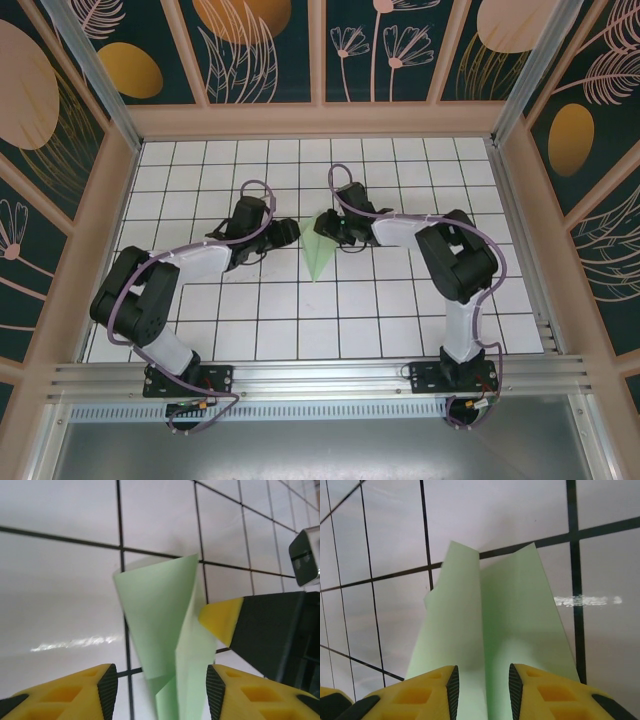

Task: Fold a paper plane with a square sheet of paper (pick it up from the middle)
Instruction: Turn over the paper at the center of the table.

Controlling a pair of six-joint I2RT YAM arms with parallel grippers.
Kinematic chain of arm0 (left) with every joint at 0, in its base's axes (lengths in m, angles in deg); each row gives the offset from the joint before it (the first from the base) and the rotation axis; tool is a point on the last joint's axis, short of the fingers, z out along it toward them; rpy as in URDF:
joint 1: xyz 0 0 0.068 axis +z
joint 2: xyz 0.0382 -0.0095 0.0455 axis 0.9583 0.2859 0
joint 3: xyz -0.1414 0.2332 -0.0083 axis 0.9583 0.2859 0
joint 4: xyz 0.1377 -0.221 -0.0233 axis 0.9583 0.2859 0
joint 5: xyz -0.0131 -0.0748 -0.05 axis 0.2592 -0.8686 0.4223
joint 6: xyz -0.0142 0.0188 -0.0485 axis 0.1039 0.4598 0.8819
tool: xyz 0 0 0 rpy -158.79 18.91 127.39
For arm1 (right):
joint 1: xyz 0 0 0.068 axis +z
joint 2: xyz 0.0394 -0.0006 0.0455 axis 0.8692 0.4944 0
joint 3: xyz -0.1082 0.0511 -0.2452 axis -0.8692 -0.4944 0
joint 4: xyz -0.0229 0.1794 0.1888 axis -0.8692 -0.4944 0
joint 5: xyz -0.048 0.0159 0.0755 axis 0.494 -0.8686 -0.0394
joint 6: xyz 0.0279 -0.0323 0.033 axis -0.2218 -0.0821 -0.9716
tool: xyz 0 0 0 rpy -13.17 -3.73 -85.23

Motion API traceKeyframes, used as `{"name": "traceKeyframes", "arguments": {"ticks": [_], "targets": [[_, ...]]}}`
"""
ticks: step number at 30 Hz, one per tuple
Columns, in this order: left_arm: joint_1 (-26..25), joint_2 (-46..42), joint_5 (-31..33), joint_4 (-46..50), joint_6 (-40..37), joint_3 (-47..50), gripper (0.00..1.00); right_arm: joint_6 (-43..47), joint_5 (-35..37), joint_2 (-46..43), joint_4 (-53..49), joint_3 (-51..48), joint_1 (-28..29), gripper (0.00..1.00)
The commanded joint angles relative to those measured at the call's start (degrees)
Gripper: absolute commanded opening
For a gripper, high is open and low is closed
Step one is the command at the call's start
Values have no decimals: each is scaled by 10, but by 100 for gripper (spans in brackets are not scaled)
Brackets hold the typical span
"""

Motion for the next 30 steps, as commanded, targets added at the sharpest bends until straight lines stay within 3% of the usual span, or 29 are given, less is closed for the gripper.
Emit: {"name": "traceKeyframes", "arguments": {"ticks": [1, 17, 25, 30], "targets": [[5, -9, 10, 1, 10, 13, 55, 21, -37, 13, 18, 15, -6, 33], [21, -21, -27, -45, 43, 49, 73, 36, -119, 44, 82, 1, -15, 27], [44, -37, -89, -132, 81, 99, 87, 17, -148, 24, 144, -25, -22, 3], [49, -50, -134, -185, 100, 123, 95, -25, -181, -16, 231, -64, -28, 0]]}}
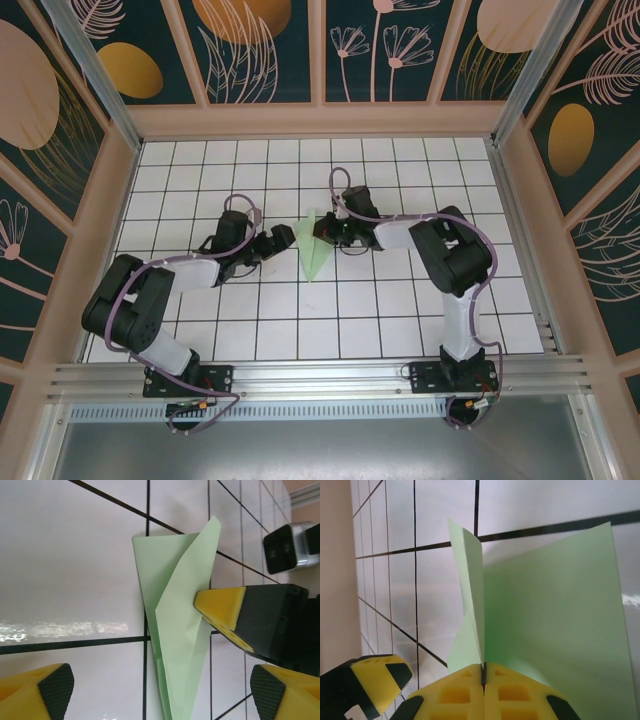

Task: Fold a paper plane with a square sheet of paper (pick it up from the middle)
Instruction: Turn over the paper at the center of the table.

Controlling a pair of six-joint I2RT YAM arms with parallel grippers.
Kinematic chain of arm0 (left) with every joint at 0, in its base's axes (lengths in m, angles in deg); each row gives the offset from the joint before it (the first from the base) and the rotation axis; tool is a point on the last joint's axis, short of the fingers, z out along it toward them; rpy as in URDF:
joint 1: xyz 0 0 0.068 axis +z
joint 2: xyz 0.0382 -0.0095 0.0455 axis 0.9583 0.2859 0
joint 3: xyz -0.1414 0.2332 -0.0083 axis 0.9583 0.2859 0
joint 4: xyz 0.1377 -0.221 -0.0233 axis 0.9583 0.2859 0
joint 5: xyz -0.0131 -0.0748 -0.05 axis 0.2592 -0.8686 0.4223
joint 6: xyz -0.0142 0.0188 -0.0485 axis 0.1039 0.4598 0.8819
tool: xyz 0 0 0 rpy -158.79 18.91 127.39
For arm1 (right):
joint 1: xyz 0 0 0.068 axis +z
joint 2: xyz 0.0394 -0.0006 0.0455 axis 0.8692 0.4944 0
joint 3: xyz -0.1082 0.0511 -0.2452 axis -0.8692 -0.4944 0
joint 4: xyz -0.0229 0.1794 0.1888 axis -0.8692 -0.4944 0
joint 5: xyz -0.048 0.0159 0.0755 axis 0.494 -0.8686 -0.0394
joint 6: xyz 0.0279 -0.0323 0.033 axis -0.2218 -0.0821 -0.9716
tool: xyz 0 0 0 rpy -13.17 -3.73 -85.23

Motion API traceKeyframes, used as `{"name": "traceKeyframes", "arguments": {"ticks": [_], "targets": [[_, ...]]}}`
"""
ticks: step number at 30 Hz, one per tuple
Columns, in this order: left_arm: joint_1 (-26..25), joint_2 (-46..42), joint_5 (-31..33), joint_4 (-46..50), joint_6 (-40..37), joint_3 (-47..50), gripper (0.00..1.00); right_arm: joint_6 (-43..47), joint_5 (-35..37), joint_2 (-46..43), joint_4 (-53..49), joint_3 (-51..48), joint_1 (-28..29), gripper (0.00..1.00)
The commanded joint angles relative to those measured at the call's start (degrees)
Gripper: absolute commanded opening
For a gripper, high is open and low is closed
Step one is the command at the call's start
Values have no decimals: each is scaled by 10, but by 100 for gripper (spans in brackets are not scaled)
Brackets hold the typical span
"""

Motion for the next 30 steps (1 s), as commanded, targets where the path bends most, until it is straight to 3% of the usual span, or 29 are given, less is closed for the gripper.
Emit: {"name": "traceKeyframes", "arguments": {"ticks": [1, 12, 20, 30], "targets": [[4, -21, -52, -75, 25, 14, 96, -37, -41, -52, 94, -25, -6, 0], [4, -14, -172, -241, 104, 40, 98, -154, -112, -126, 217, -66, -24, 0], [4, -6, -216, -392, 196, 72, 98, -209, -126, -129, 268, -71, -24, 0], [3, 36, -217, -561, 292, 77, 75, -244, -139, -127, 296, -85, -22, 0]]}}
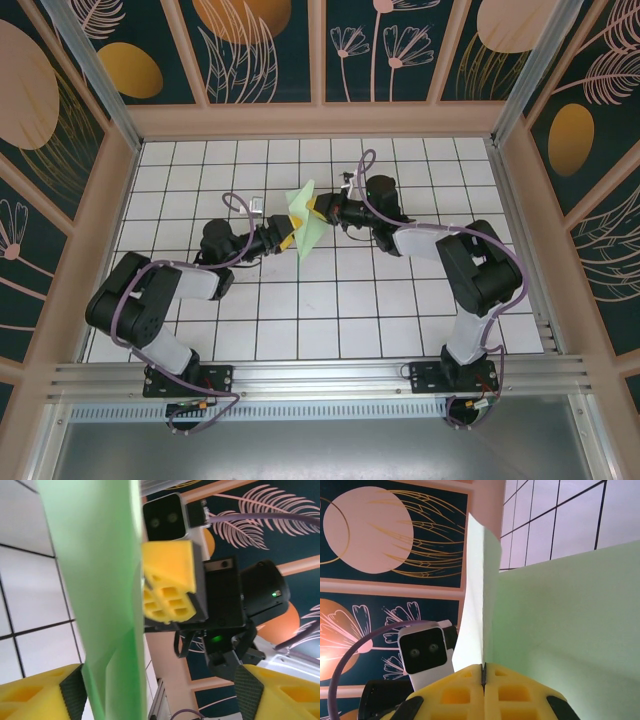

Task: Fold a paper plane with a square sheet of paper (pick it up from the middle)
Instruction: Turn over the paper at the center of the table.

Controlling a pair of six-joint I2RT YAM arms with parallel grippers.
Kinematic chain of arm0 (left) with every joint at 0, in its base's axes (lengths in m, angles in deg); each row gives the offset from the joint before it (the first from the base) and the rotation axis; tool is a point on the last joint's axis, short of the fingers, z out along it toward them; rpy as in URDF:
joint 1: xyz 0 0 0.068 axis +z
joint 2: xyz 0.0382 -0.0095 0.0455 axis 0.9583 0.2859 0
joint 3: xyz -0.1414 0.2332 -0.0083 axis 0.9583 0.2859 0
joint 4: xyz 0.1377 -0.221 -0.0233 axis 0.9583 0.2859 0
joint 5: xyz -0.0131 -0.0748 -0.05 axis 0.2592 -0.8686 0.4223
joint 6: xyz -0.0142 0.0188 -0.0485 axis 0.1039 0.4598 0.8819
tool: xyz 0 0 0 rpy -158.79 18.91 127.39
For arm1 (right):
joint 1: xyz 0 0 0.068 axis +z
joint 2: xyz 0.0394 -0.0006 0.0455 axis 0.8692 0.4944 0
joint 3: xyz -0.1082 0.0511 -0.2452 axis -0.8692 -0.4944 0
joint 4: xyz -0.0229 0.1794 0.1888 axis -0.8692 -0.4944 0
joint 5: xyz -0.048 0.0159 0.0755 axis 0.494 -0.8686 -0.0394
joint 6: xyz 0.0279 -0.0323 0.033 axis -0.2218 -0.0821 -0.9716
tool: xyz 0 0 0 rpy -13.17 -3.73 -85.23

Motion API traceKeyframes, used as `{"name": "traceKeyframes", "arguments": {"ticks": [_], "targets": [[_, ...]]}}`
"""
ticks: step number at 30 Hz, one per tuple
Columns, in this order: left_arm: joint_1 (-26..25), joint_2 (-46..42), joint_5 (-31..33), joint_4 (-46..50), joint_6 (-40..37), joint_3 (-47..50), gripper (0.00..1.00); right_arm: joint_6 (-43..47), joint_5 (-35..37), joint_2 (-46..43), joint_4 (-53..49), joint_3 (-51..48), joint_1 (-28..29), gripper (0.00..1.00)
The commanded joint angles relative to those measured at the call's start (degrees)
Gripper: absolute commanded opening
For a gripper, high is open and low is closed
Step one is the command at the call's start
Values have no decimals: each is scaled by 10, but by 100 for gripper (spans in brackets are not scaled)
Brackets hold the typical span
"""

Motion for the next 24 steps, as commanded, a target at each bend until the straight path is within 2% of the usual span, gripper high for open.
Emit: {"name": "traceKeyframes", "arguments": {"ticks": [1, 7, 12, 13, 16, 19, 24], "targets": [[2, 11, -12, -89, 39, 2, 72, -19, -18, -8, 43, -9, 1, 0], [3, 4, -2, -37, 10, -6, 43, -21, -22, -6, 40, -8, 2, 1], [3, -21, 18, 72, -59, -26, 19, 16, -15, -16, -18, -2, 1, 5], [3, -27, 24, 98, -75, -29, 17, 33, -6, -22, -44, 1, 1, 8], [3, -51, 48, 183, -136, -43, 14, 101, 42, -52, -151, 15, 1, 26], [3, -75, 91, 320, -218, -71, 11, 165, 122, -88, -255, 24, 0, 43], [-1, -115, 226, 568, -349, -141, 10, 224, 272, -148, -372, 13, 1, 59]]}}
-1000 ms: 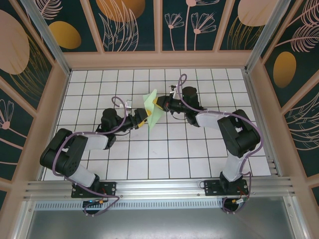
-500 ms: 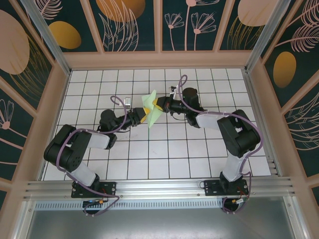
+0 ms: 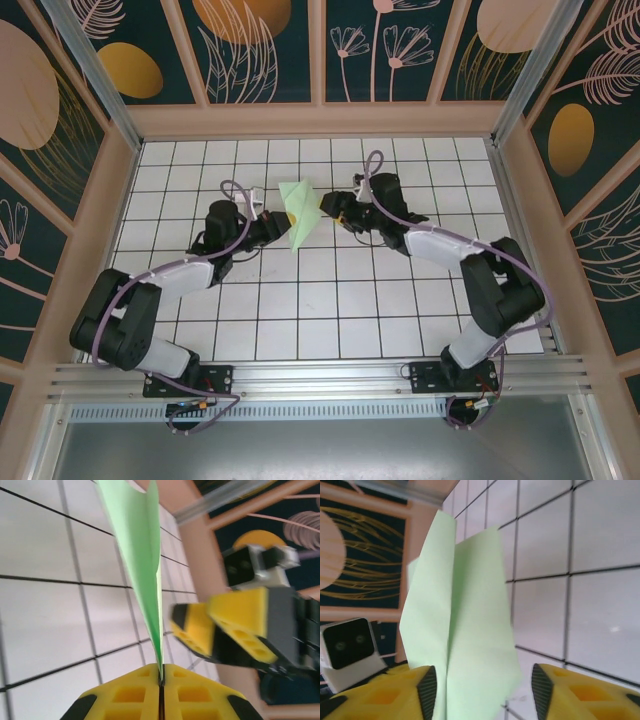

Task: Fold a paper plane with a square sheet of paper (pick it up from the middle)
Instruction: Turn over the paper at the center of the table.

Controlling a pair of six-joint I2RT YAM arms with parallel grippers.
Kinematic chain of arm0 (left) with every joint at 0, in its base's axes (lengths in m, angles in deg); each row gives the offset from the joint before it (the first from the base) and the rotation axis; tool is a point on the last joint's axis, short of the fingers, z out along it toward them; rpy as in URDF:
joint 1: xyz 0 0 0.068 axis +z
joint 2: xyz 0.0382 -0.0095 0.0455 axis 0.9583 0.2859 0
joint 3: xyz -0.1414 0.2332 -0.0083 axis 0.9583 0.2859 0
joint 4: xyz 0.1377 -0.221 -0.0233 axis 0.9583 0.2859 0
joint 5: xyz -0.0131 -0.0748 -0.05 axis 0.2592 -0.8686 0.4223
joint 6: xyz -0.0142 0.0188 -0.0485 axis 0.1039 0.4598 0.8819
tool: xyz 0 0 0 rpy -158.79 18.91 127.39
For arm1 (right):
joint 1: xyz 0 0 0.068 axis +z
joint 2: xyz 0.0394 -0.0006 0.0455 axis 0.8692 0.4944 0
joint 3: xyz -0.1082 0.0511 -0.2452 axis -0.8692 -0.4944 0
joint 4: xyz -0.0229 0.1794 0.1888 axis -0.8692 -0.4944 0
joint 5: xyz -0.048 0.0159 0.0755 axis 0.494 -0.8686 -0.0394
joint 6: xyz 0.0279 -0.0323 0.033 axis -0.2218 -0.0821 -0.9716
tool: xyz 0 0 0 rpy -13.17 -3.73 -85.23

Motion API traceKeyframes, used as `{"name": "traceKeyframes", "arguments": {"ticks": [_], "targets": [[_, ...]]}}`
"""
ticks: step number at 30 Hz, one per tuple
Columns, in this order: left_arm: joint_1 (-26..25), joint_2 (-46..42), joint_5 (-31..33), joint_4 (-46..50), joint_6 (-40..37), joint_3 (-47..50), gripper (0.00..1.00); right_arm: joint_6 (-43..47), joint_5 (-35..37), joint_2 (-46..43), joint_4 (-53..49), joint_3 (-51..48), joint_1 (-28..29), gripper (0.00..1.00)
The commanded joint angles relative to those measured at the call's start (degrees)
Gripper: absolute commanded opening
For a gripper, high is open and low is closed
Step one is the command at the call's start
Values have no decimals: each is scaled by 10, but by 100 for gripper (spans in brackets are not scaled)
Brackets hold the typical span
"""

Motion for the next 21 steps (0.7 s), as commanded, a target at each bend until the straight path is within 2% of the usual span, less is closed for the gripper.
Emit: {"name": "traceKeyframes", "arguments": {"ticks": [1, 4, 8, 12, 14, 16, 19, 21], "targets": [[-4, -33, 133, 227, -136, -54, 11, 70, 139, -47, -112, 0, 1, 61], [-24, -38, 266, 357, -188, -109, 11, 75, 200, -72, -133, -22, 1, 67], [-79, -3, 487, 504, -236, -188, 10, 68, 245, -89, -149, -45, 1, 72], [-107, 74, 627, 597, -250, -259, 10, 52, 273, -97, -165, -62, -1, 72], [-117, 110, 674, 625, -249, -281, 9, 39, 293, -106, -171, -72, -3, 72], [-124, 140, 689, 635, -246, -295, 9, 25, 308, -116, -176, -86, -5, 72], [-138, 187, 693, 633, -242, -312, 10, 7, 321, -133, -179, -106, -10, 72], [-145, 212, 675, 625, -240, -323, 11, 1, 323, -141, -180, -116, -10, 72]]}}
